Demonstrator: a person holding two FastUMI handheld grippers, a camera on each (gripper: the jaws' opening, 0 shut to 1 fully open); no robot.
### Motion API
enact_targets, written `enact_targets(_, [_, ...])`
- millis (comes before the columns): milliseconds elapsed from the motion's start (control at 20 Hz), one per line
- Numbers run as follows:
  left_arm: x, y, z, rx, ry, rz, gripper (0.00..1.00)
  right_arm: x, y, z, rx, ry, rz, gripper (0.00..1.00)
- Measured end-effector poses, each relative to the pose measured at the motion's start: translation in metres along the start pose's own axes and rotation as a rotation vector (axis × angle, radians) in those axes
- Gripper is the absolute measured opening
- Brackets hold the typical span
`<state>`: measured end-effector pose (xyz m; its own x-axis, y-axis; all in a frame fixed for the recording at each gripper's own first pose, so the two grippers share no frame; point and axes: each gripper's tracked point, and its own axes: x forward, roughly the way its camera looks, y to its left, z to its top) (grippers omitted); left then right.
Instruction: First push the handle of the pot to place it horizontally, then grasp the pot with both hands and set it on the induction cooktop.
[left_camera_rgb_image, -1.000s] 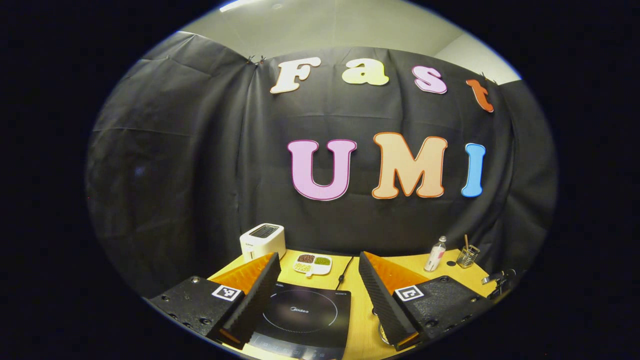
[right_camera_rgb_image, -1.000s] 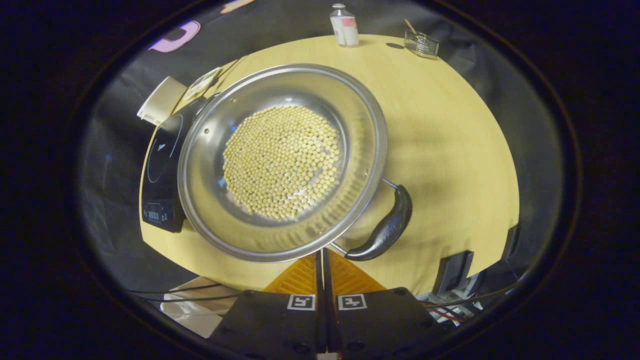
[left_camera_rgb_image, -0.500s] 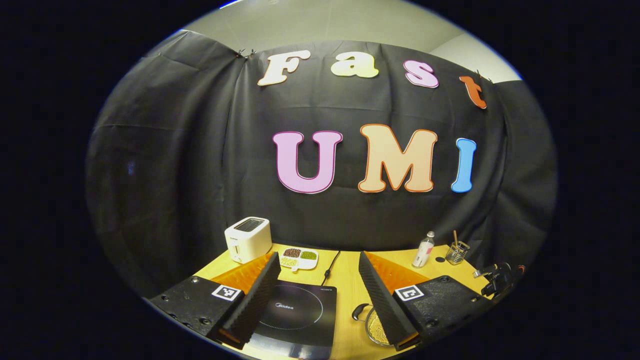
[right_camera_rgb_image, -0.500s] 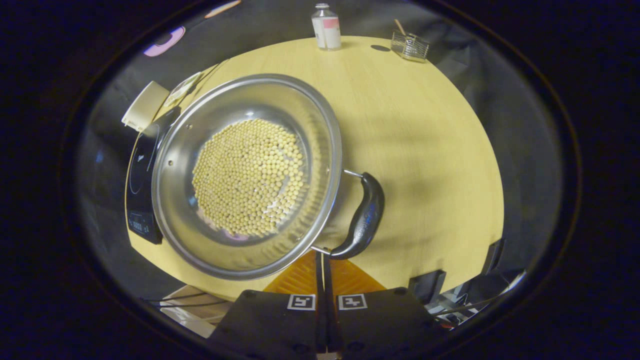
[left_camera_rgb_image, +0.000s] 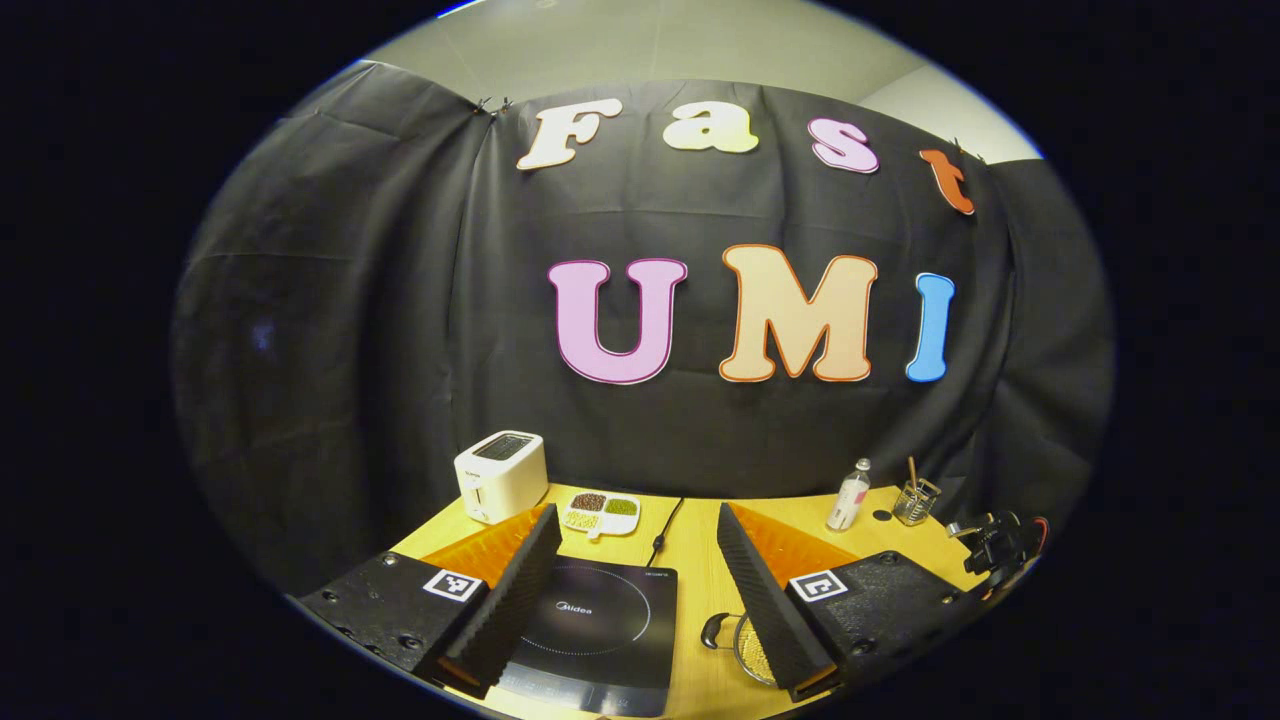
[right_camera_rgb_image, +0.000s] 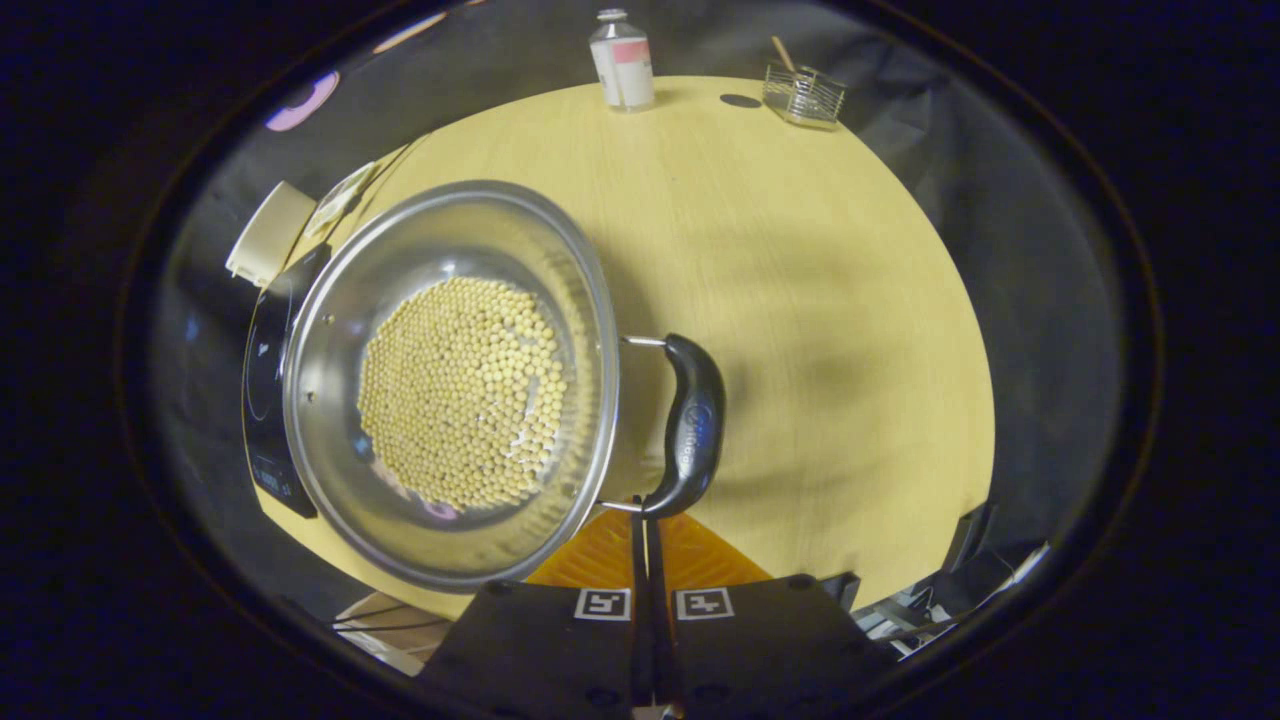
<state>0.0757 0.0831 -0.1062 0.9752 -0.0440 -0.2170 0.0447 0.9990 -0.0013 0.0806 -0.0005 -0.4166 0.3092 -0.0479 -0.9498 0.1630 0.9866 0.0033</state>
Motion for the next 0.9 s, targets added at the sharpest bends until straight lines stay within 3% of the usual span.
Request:
enact_targets(100, [-0.001, 0.002, -0.001, -0.002, 0.007, 0.0, 0.99, 0.001, -0.003, 0.009, -0.004, -0.017, -0.008, 0.0])
enact_targets(200, [-0.004, 0.005, 0.0, -0.001, 0.002, 0.008, 0.92, 0.001, -0.004, 0.016, -0.006, -0.03, -0.009, 0.04])
enact_targets(250, [-0.005, 0.008, 0.0, -0.002, -0.002, 0.015, 0.96, 0.001, -0.005, 0.02, -0.002, -0.033, -0.007, 0.04])
enact_targets(600, [-0.017, 0.028, -0.008, -0.021, 0.014, 0.081, 0.96, 0.006, -0.012, 0.051, -0.014, -0.054, -0.02, 0.04])
enact_targets(750, [-0.019, 0.037, -0.015, -0.03, 0.032, 0.114, 0.92, 0.006, -0.015, 0.053, -0.023, -0.05, -0.016, 0.04])
enact_targets(900, [-0.019, 0.041, -0.023, -0.049, 0.055, 0.133, 0.96, 0.003, -0.012, 0.051, -0.035, -0.039, 0.005, 0.0])
